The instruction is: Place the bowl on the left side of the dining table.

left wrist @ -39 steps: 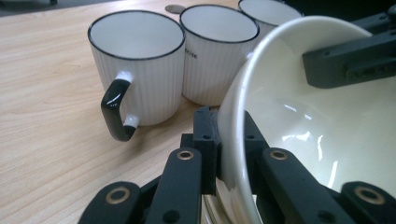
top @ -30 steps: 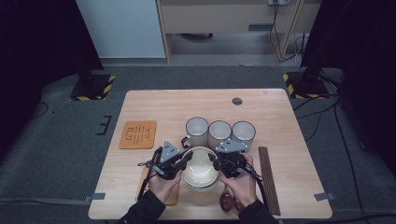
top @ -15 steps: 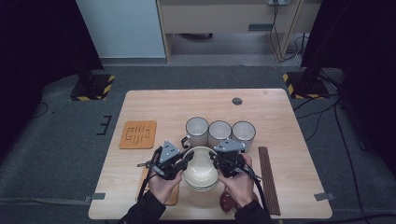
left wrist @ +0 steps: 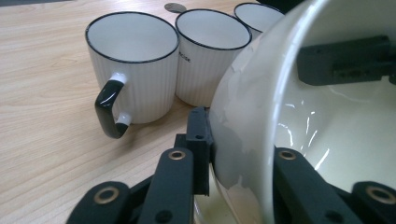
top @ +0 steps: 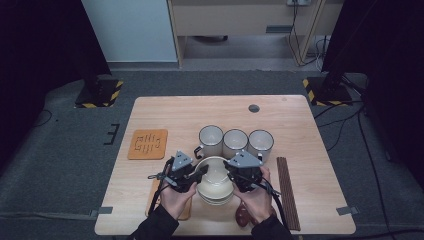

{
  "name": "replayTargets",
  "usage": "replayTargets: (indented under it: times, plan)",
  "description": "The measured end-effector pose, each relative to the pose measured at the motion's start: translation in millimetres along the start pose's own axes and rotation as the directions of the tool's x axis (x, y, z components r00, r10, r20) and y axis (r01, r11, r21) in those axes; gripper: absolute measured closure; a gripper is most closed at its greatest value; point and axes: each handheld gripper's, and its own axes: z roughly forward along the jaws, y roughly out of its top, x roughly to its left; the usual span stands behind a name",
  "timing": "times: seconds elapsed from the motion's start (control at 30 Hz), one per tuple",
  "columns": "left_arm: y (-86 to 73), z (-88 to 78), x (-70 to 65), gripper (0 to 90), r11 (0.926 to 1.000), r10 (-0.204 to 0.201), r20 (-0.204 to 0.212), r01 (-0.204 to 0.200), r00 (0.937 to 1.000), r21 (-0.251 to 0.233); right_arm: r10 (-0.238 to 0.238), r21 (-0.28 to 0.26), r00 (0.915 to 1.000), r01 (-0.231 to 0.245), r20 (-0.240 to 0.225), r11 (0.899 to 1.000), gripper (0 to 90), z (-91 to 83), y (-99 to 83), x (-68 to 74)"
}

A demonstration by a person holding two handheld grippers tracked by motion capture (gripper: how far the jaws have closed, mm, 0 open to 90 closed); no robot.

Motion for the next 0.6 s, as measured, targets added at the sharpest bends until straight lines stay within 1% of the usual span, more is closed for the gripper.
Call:
replayTargets:
  times: [0.07, 0.13, 0.17, 0.27, 0.3, 0.37, 0.4, 0.43, 0.47, 0.5, 0.53, 0.6]
  plan:
    - [0.2, -2.0, 0.8, 79.0, 0.9994, -0.020, -0.006, 0.020, 0.9998, -0.028, -0.007, -0.012, 0.9999, 0.007, 0.009, 1.000, 83.4, -0.4, 0.8, 2.3]
    - [1.9, -4.6, 2.7, 79.8, 0.9988, -0.014, -0.014, 0.013, 0.9998, -0.048, 0.001, -0.019, 1.0000, -0.001, 0.006, 1.000, 82.5, -0.8, 1.7, 3.8]
    - [3.0, -5.7, 3.4, 79.8, 0.9988, -0.004, -0.016, 0.004, 0.9999, -0.048, 0.009, -0.018, 1.0000, -0.009, -0.001, 1.000, 82.2, -0.8, 2.0, 4.4]
    - [4.5, -7.1, 4.7, 79.8, 0.9983, 0.002, -0.012, -0.002, 0.9999, -0.058, 0.027, -0.035, 0.9995, -0.028, -0.015, 0.999, 80.8, -1.0, 2.7, 3.7]
    - [4.9, -7.8, 5.7, 79.8, 0.9982, 0.001, -0.012, -0.002, 0.9999, -0.059, 0.040, -0.042, 0.9987, -0.041, -0.030, 0.998, 79.1, -1.3, 2.5, 2.3]
    - [5.8, -8.0, 7.0, 79.9, 0.9982, 0.002, -0.008, -0.002, 1.0000, -0.059, 0.072, -0.060, 0.9951, -0.077, -0.067, 0.995, 72.6, -2.5, 1.6, -0.1]
    - [6.1, -8.8, 7.8, 79.9, 0.9981, 0.008, -0.018, -0.009, 0.9998, -0.061, 0.084, -0.074, 0.9927, -0.091, -0.086, 0.993, 67.5, -4.0, 1.3, -1.2]
    - [6.6, -9.3, 9.1, 79.8, 0.9981, 0.012, -0.021, -0.013, 0.9997, -0.060, 0.089, -0.092, 0.9915, -0.098, -0.095, 0.991, 62.4, -5.4, 1.0, -2.3]
    - [6.6, -9.2, 10.0, 79.8, 0.9980, 0.009, -0.018, -0.010, 0.9998, -0.063, 0.090, -0.116, 0.9907, -0.102, -0.102, 0.988, 59.5, -7.9, 0.6, -3.9]
    - [6.8, -9.7, 11.1, 79.7, 0.9978, 0.007, -0.019, -0.008, 0.9998, -0.065, 0.096, -0.127, 0.9894, -0.109, -0.109, 0.986, 56.9, -9.4, 0.7, -5.2]
    - [7.2, -10.3, 12.3, 79.8, 0.9979, 0.003, -0.017, -0.005, 0.9999, -0.065, 0.101, -0.144, 0.9873, -0.118, -0.123, 0.982, 54.2, -11.1, 1.0, -7.1]
    - [8.0, -11.8, 14.7, 79.7, 0.9975, 0.001, -0.017, -0.002, 0.9999, -0.070, 0.111, -0.188, 0.9830, -0.138, -0.146, 0.972, 50.5, -14.9, 1.5, -10.2]
